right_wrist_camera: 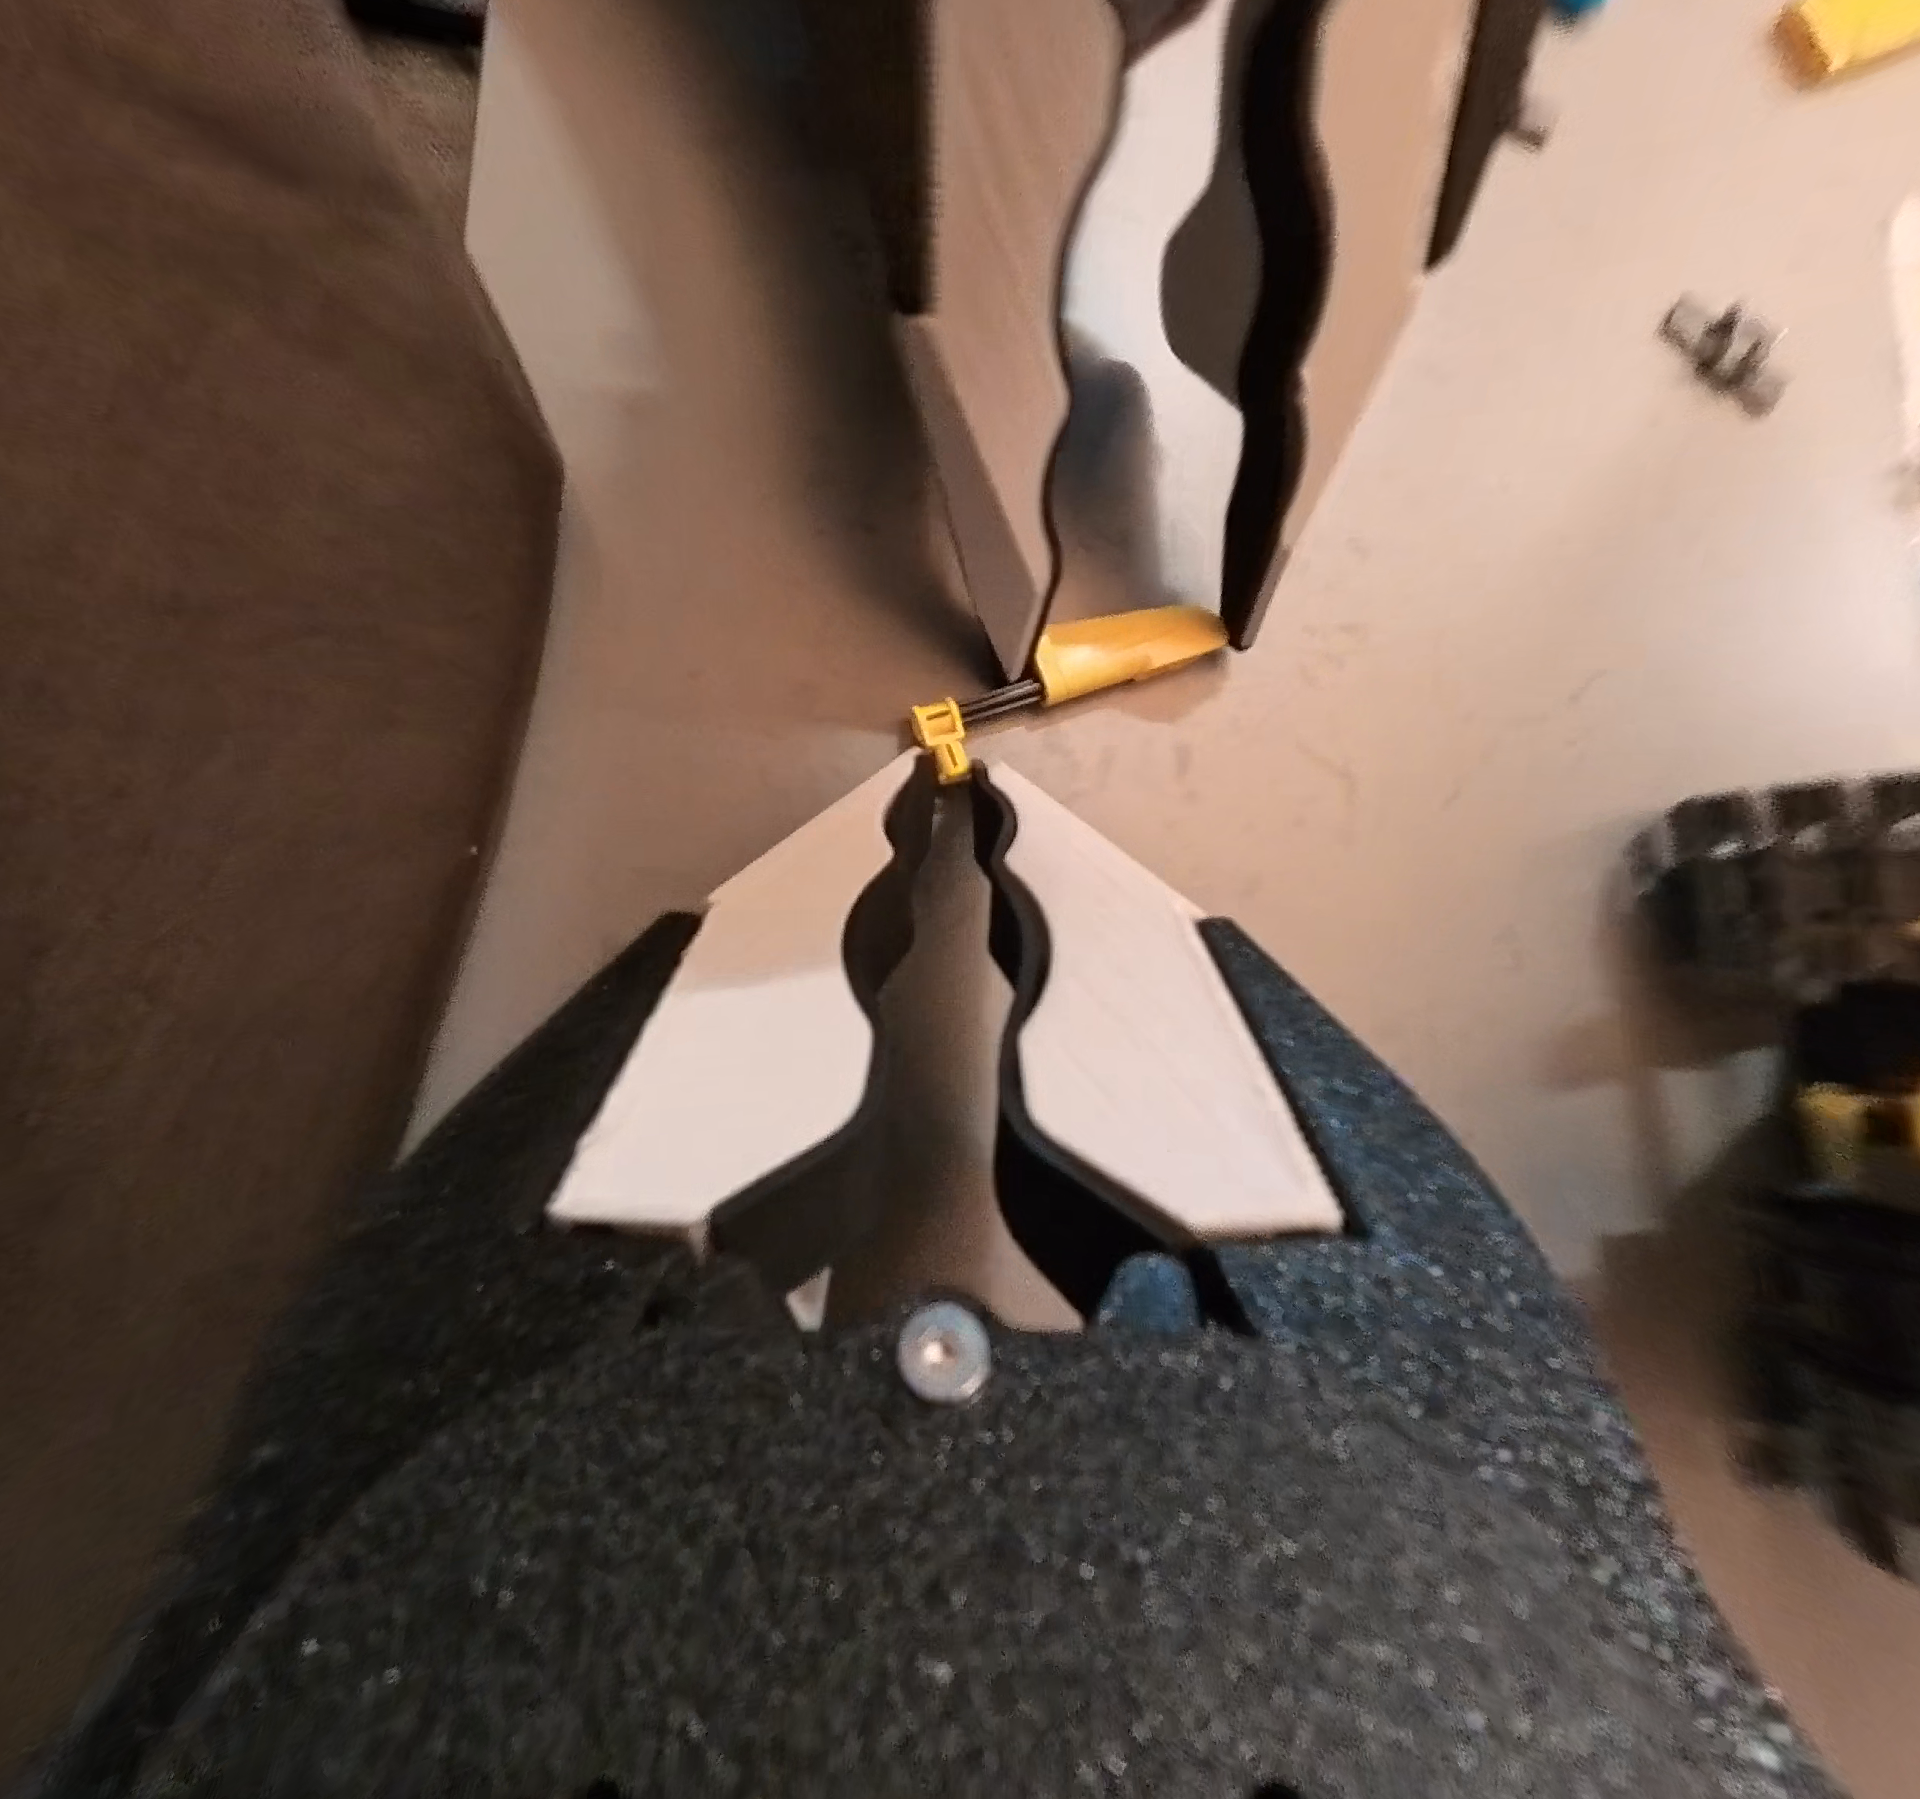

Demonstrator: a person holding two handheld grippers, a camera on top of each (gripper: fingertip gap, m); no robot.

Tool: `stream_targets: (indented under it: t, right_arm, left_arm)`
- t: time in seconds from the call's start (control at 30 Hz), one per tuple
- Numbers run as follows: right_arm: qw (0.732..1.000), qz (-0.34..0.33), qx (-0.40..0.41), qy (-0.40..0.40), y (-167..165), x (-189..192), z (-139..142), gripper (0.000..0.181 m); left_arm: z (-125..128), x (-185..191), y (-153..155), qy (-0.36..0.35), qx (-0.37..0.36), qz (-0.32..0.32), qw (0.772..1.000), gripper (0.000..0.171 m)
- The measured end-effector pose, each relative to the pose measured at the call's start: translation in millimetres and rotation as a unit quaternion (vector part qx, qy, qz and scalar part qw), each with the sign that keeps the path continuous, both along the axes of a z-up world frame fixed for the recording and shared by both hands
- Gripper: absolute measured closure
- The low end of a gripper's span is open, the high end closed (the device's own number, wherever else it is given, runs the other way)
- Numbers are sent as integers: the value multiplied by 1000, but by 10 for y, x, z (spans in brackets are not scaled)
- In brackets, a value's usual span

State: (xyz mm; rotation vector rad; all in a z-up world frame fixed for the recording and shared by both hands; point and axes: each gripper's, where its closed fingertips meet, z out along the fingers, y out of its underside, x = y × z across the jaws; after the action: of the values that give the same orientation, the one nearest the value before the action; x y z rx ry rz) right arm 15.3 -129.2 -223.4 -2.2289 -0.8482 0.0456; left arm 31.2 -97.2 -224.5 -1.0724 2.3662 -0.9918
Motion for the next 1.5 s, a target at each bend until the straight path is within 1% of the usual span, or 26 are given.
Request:
stream_targets:
  t: [0.1, 0.17, 0.33, 0.47, 0.53, 0.63, 0.87, 0.97, 1.13, 1.2, 1.43, 1.5]
  right_arm:
    - [999, 6, 24, -28, 1, 8, 6, 175]
    - [999, -5, 27, -17, 0, 13, 9, 174]
    - [999, -34, 23, 20, 8, 51, 17, 164]
    - [999, -29, 15, 35, 1, 46, 18, 161]
    - [999, -21, 11, 44, -5, 17, 20, 154]
    - [998, -13, 0, 59, -14, -31, 16, 151]
    - [998, -8, -2, 61, -34, 31, 15, 157]
    - [998, 13, 0, 62, -64, 29, 15, 152]
    - [997, 42, -6, 67, -98, -28, 9, 160]
    - [996, 43, -12, 72, -106, -40, 5, 163]
    - [996, 34, -23, 75, -136, -4, 2, 160]
    - [995, 31, -35, 85, -160, -7, -3, 163]
  left_arm:
    - [3, 8, 9, -5, 4, 1, 1000, 128]
    - [5, 19, 20, -8, 8, 5, 1000, 128]
    - [5, 22, 18, -12, 12, 4, 1000, 128]
    - [5, 18, 2, -10, 9, -2, 1000, 128]
    - [6, 15, -3, -9, 8, -3, 1000, 128]
    - [5, 12, -13, -9, 7, -7, 1000, 128]
    - [5, 18, -34, -10, 8, -12, 1000, 128]
    - [6, 19, -34, -9, 8, -12, 1000, 128]
    - [2, 19, -34, -22, 26, 2, 999, 128]
    - [2, 12, -26, -23, 27, 12, 999, 128]
    - [2, -7, -13, -31, 39, 32, 998, 128]
    - [1, -13, -9, -33, 42, 36, 998, 128]
